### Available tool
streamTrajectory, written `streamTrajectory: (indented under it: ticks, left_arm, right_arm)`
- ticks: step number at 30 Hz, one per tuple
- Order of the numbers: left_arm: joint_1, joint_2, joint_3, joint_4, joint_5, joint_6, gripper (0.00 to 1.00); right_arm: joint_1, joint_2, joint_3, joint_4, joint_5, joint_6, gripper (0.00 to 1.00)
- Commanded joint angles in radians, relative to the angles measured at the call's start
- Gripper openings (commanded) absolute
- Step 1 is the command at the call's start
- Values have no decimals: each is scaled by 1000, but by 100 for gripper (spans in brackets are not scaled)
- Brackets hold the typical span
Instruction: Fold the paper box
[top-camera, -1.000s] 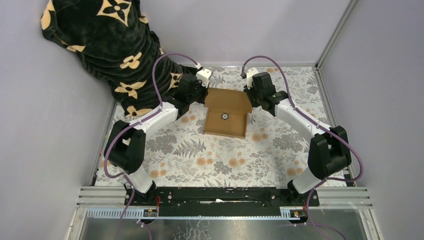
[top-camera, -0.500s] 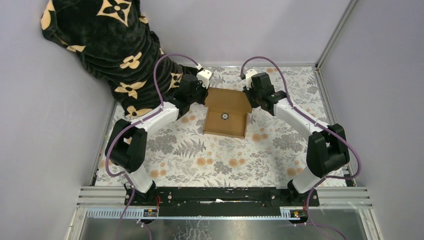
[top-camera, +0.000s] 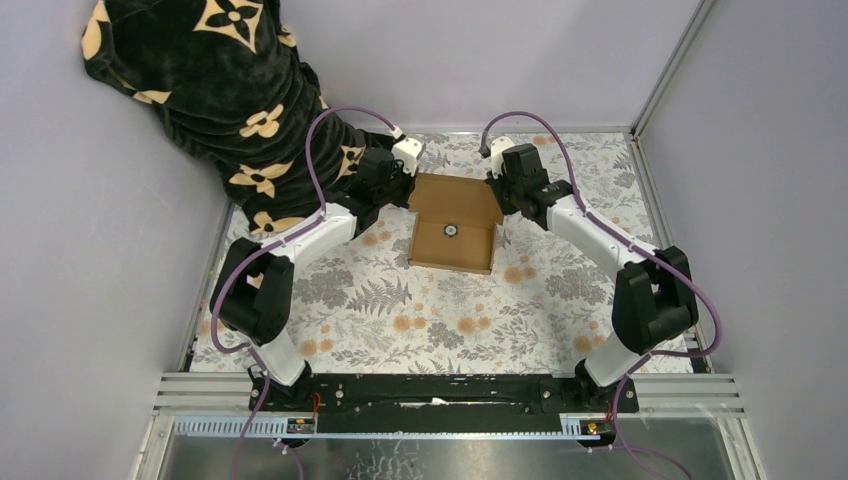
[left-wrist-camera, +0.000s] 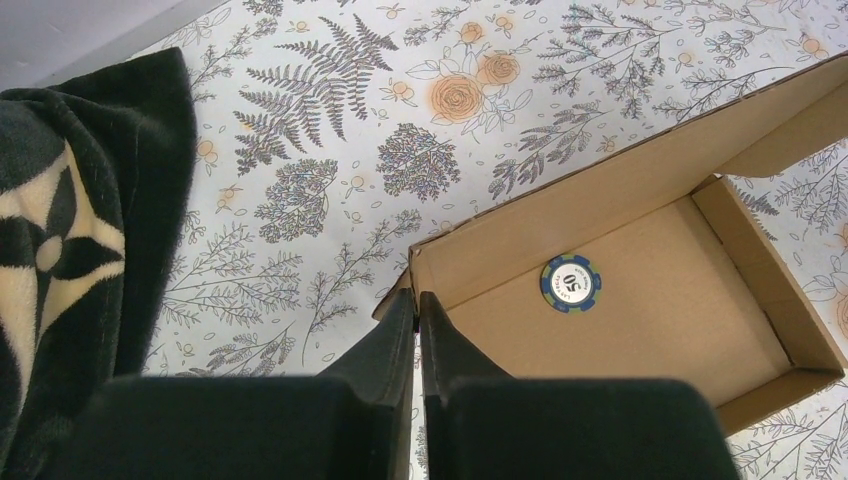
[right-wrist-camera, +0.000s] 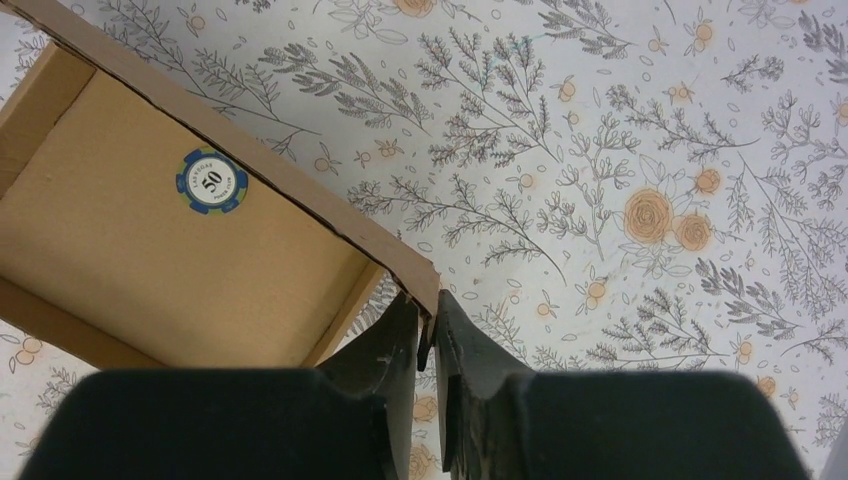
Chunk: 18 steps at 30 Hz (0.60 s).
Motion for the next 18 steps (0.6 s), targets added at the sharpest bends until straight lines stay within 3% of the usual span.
streamTrajectory:
  ticks: [1,8,18]
  left_arm:
    - [8,11,39,44,10,8,7]
    - [8,9,40,48,-7,-8,6]
    - [5,13,47,41,-79,-52,4]
  right_arm:
    - [-6,8,53,11,-8,-4,16]
    - [-6,16,66,2,-17,2,8]
    - [-6,16,65,5,-27,13,6]
